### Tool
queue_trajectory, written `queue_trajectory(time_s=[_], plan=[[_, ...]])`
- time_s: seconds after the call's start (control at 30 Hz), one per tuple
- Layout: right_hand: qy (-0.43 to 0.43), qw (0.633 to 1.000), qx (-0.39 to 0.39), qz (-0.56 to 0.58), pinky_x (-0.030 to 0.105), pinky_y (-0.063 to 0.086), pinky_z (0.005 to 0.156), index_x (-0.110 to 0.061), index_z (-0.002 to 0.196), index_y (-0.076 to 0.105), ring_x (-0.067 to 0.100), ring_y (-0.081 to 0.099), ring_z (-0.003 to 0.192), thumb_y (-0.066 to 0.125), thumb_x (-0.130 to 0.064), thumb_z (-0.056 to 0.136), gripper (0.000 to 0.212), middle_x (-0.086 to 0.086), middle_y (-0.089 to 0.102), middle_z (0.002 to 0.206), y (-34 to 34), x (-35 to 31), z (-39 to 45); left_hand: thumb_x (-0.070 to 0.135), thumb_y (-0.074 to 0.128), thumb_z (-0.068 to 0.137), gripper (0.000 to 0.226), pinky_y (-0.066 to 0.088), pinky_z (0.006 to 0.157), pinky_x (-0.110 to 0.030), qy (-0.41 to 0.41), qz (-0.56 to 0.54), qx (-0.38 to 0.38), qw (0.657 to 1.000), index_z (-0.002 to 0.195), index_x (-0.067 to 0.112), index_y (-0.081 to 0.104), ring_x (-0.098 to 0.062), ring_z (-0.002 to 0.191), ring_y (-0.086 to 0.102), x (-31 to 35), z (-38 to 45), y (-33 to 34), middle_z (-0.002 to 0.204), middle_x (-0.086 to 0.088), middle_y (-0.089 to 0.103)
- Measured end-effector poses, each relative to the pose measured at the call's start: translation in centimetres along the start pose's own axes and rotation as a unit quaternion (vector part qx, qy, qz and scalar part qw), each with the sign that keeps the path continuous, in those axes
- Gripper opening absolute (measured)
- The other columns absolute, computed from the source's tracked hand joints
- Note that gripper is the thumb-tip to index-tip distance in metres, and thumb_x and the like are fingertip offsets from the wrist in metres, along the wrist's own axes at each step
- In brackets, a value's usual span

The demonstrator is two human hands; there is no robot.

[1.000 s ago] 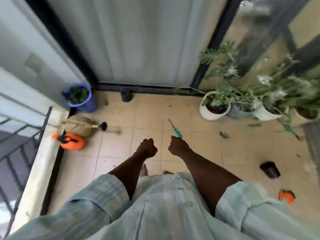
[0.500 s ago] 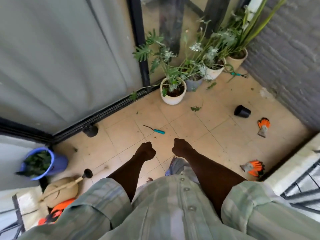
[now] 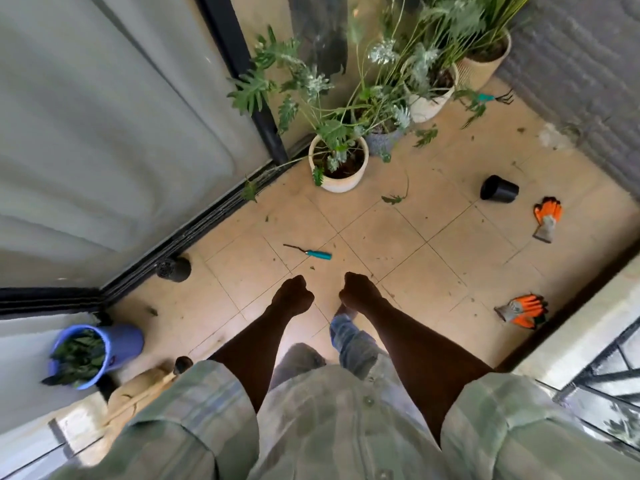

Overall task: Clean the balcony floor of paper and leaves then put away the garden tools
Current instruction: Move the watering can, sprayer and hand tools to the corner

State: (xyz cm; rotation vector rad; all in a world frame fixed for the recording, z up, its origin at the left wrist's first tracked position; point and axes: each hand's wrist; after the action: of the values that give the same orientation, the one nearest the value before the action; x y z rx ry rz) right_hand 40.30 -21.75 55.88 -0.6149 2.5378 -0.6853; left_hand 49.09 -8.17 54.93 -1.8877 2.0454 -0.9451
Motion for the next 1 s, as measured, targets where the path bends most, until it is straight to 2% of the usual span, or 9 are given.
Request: queue_trajectory(time_s=[0.13, 0.23, 0.37, 0.57, 0.77, 0.9, 1.0], plan=[[0.009, 1.000, -0.019, 0.010, 0.034, 0.046, 0.091, -0.005, 0.123, 0.050, 0.032, 0.053, 0.118, 0.052, -0.014, 0.090, 0.035, 0.016, 0.056, 0.126, -0.8, -0.2, 5.0, 0.018, 0.053, 0.091, 0.041, 0.041, 0.098, -0.031, -0.026, -0.016, -0.018, 0.999, 0.130, 0.008, 0.050, -0.032, 0.125, 0.049, 0.8, 4.9, -0.7, 0.135, -0.015, 0.054], [0.033, 0.999, -0.013, 0.027, 0.035, 0.047, 0.091, -0.005, 0.122, 0.052, 0.034, 0.055, 0.117, 0.052, -0.011, 0.086, 0.036, 0.018, 0.058, 0.125, -0.6, 0.7, 9.1, 0.021, 0.053, 0.091, 0.037, 0.046, 0.092, -0.032, -0.047, -0.031, -0.030, 0.998, 0.126, 0.010, 0.052, -0.032, 0.116, 0.056, 0.7, 8.9, -0.2, 0.124, -0.016, 0.062], [0.046, 0.998, -0.015, 0.032, 0.036, 0.046, 0.093, -0.005, 0.125, 0.048, 0.034, 0.054, 0.118, 0.048, -0.009, 0.088, 0.038, 0.019, 0.056, 0.126, 0.7, 1.6, 16.1, 0.026, 0.047, 0.098, 0.032, 0.047, 0.093, -0.036, -0.057, -0.040, -0.030, 0.997, 0.122, 0.006, 0.055, -0.035, 0.114, 0.058, 0.2, 16.0, 1.8, 0.121, -0.020, 0.063], [0.043, 0.999, -0.032, -0.006, 0.037, 0.041, 0.100, -0.011, 0.144, 0.033, 0.032, 0.048, 0.126, 0.046, -0.014, 0.092, 0.053, 0.015, 0.048, 0.137, 6.9, 4.6, 30.5, 0.021, 0.048, 0.097, 0.031, 0.044, 0.092, -0.033, -0.059, -0.029, -0.068, 0.996, 0.125, 0.006, 0.052, -0.034, 0.117, 0.056, -3.4, 31.2, 9.3, 0.125, -0.020, 0.061], [0.047, 0.998, -0.017, -0.029, 0.040, 0.043, 0.099, -0.010, 0.146, 0.028, 0.032, 0.048, 0.125, 0.049, -0.017, 0.094, 0.056, 0.015, 0.046, 0.138, 12.5, 7.7, 43.1, 0.015, 0.051, 0.093, 0.050, 0.044, 0.095, -0.036, -0.058, -0.029, -0.079, 0.995, 0.141, 0.012, 0.037, -0.033, 0.120, 0.055, -7.7, 44.2, 16.9, 0.129, -0.017, 0.059], [0.017, 0.998, -0.016, -0.051, 0.041, 0.047, 0.097, -0.007, 0.144, 0.029, 0.033, 0.051, 0.123, 0.050, -0.017, 0.095, 0.055, 0.017, 0.048, 0.136, 16.0, 8.7, 48.4, 0.032, 0.048, 0.099, 0.058, 0.042, 0.097, -0.040, -0.055, -0.047, -0.048, 0.996, 0.151, 0.020, 0.025, -0.038, 0.123, 0.053, -9.8, 50.3, 20.9, 0.131, -0.020, 0.058], [0.007, 0.998, -0.016, -0.053, 0.040, 0.048, 0.095, -0.006, 0.142, 0.032, 0.032, 0.052, 0.120, 0.052, -0.018, 0.095, 0.052, 0.017, 0.050, 0.133, 18.0, 9.6, 50.3, 0.037, 0.045, 0.101, 0.057, 0.042, 0.097, -0.039, -0.064, -0.083, -0.018, 0.994, 0.152, 0.021, 0.026, -0.039, 0.122, 0.053, -10.5, 53.7, 22.7, 0.134, -0.019, 0.057]])
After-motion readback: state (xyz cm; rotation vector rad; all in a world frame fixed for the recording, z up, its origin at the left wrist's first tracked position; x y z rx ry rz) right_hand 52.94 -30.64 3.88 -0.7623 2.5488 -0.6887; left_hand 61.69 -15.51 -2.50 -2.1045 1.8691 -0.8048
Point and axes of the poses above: each hand's wrist, its own z-axis towards the middle knuckle, its own y-axis out of the palm, x = y × z
